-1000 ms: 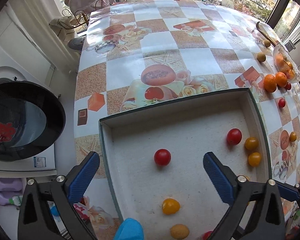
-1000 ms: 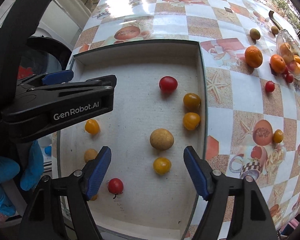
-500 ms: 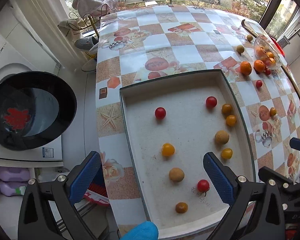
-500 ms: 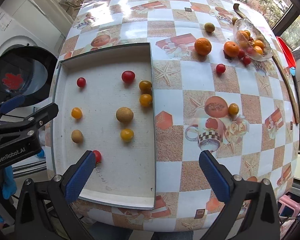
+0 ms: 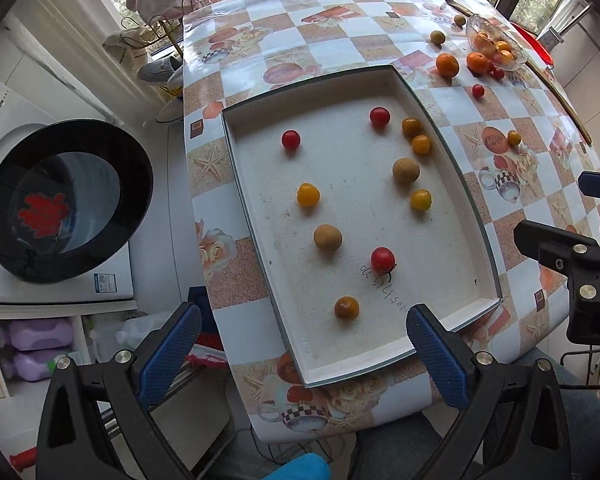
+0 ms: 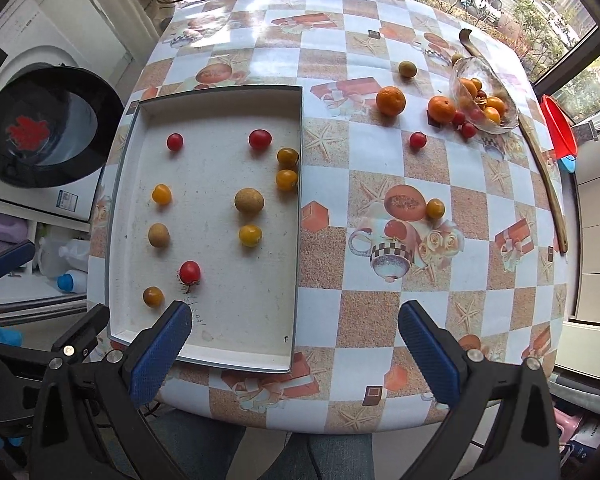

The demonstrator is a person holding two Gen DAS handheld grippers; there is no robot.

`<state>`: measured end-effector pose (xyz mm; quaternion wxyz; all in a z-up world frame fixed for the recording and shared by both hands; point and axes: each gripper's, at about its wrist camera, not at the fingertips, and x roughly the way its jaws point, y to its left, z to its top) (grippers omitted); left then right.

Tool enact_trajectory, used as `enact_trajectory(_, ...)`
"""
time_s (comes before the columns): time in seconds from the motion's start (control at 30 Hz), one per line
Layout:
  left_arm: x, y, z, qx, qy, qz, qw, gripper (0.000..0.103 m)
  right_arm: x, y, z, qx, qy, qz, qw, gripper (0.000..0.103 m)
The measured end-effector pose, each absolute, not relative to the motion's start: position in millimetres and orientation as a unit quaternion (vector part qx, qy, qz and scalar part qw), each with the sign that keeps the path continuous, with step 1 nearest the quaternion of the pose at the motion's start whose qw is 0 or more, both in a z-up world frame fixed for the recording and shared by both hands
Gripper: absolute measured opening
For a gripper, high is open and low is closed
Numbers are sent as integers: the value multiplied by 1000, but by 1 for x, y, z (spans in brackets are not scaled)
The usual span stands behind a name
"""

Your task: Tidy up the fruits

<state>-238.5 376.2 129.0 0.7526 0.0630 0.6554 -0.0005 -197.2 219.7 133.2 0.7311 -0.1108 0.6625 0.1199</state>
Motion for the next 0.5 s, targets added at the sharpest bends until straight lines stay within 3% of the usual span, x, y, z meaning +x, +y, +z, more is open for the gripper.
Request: enact_trajectory(0.5,-241,367,139,83,641,-17,762,103,-202,219,136,-107,662,110,734,103)
